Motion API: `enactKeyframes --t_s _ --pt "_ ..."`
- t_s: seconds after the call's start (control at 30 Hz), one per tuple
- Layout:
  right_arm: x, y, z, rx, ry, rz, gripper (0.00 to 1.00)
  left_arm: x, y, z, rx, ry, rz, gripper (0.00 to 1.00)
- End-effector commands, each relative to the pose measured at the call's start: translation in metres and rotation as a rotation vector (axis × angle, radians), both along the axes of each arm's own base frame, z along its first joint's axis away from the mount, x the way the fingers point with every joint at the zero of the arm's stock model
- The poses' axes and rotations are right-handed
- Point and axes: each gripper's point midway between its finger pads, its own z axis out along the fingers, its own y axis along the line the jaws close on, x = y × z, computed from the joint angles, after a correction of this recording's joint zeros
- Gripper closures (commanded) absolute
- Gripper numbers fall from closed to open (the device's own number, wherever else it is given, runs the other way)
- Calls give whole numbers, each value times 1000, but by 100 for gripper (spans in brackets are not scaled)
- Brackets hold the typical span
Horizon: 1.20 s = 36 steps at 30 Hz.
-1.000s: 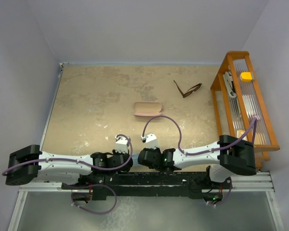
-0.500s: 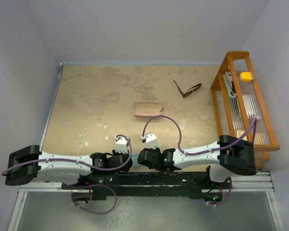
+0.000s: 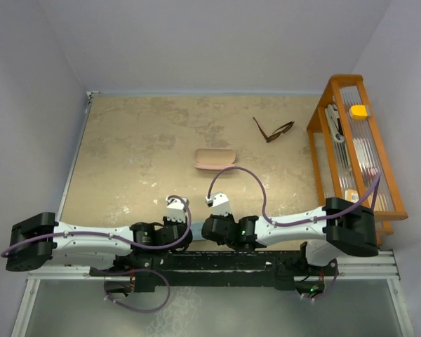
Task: Organize the sunglasses
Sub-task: Pick up the glasses cleaning cloth from the center of the board.
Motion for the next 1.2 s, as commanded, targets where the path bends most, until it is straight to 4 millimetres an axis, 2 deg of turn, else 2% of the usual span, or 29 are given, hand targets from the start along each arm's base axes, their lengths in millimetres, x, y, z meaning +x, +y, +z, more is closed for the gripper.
enactKeyframes --t_s 0.0,0.17,0.43,0.67,0.93,1.0,1.07,1.17 --pt "15 10 38 66 -100 -9 100 17 -16 28 -46 -83 17 100" --pt "28 12 59 88 -169 -14 100 31 -23 39 -65 -107 17 100" --pt "53 7 73 113 -183 -48 100 65 -33 59 -70 -119 34 100" --pt "95 -5 90 134 -211 -96 100 108 -43 78 -99 -123 44 100" --pt "138 -10 96 137 -201 -123 100 153 -53 88 -54 -124 49 100" --pt "146 -11 95 132 -197 -122 100 166 -52 93 -44 -129 56 100" --pt "158 -7 106 147 -211 -128 100 180 -49 99 -47 -133 70 100" --pt "171 -6 105 140 -207 -133 100 198 -45 105 -53 -137 80 100"
